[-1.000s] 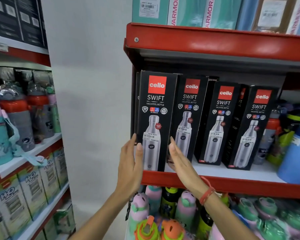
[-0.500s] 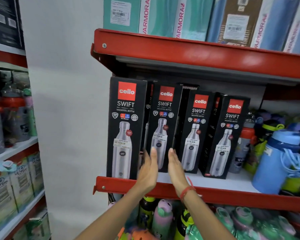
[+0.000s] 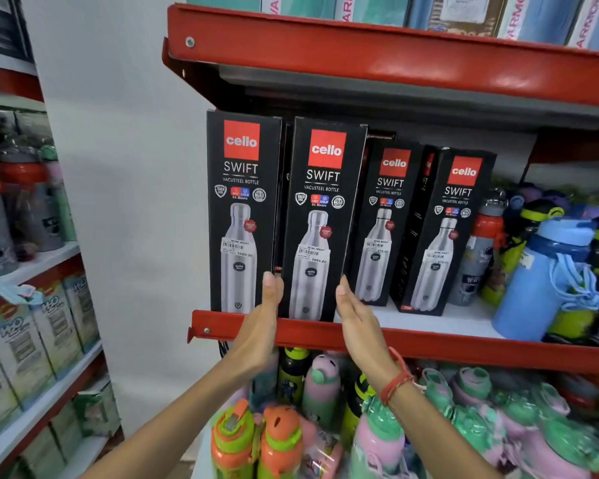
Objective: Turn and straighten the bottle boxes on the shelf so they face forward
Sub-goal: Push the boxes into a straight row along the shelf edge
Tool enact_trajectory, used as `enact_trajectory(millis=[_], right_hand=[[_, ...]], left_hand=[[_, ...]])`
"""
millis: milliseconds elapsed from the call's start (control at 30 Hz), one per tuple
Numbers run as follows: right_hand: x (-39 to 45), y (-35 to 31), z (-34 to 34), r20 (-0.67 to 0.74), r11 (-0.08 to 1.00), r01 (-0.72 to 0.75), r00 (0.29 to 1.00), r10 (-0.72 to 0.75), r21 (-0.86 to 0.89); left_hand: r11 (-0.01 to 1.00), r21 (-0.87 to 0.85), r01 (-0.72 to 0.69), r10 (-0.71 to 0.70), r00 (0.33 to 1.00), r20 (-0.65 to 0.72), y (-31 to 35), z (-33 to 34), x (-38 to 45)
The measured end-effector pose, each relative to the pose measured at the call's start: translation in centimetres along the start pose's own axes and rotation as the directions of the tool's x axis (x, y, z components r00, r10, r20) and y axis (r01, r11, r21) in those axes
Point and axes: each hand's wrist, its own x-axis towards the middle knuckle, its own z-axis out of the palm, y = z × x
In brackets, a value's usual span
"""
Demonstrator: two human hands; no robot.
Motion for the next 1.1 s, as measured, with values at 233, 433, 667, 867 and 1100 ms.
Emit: enact_trajectory(millis=[233,433,667,867,1100], right_hand=[[-0.7,-0.3,-0.3,0.033,1.000,0.010,0.999,-0.011,0.013],[-0.2,0.2,-2.7,0.003,0.998,0.033,0.999,-0.033,0.058],[2.9,3.3,-6.9,-0.123,0.996,-0.081,0.989,0.086,0.048],[6.3,3.3,-7.0,-0.012,0.979,-0.191,0.982,0.191,-0.078],[6.1,3.5,-7.2,0.029,0.975,-0.168,0.984,0.174,-0.145]], left_hand=[[0.999,-0.019,0.026,-0.026,0.999,0.023,0.8,-0.1,-1.1],[0.929,0.238,-0.285,0.354,0.874,-0.333,2.2,2.2,-2.1],[0.984,0.056,-0.170,0.160,0.975,0.156,3.4,10.6,1.6],[0.996,0.076,0.040,-0.046,0.996,0.082,3.6,13.7,5.8],[0.996,0.057,0.066,-0.072,0.992,0.103,3.1,13.1,6.0]])
